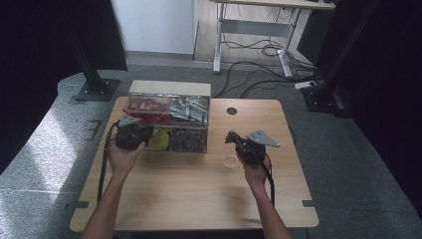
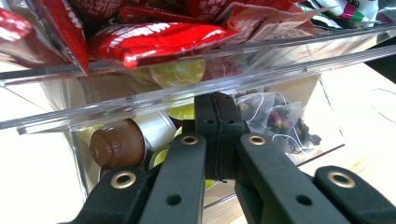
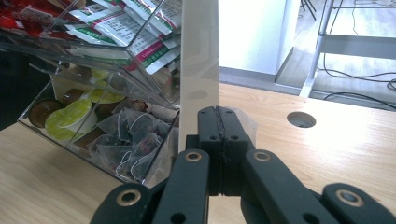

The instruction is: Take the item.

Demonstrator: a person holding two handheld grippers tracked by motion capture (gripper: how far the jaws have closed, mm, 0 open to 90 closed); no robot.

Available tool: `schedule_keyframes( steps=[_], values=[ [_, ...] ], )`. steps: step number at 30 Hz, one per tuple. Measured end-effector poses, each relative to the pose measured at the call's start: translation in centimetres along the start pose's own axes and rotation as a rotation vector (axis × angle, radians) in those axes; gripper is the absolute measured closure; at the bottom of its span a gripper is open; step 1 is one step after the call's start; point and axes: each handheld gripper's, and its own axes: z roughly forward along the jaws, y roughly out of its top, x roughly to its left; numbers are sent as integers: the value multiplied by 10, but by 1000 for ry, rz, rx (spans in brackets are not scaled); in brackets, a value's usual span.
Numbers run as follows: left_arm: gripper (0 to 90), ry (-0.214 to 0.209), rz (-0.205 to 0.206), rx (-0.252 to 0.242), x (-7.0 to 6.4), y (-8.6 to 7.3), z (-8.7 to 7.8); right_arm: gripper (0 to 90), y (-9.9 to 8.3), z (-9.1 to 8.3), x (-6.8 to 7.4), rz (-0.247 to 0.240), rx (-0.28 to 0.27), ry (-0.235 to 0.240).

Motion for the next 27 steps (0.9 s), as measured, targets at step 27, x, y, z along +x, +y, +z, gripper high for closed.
schedule_keyframes(
  steps=[27],
  values=[
    [900, 3, 0, 0, 0, -1, 0, 795, -8, 0, -10, 11, 13, -22]
  ],
)
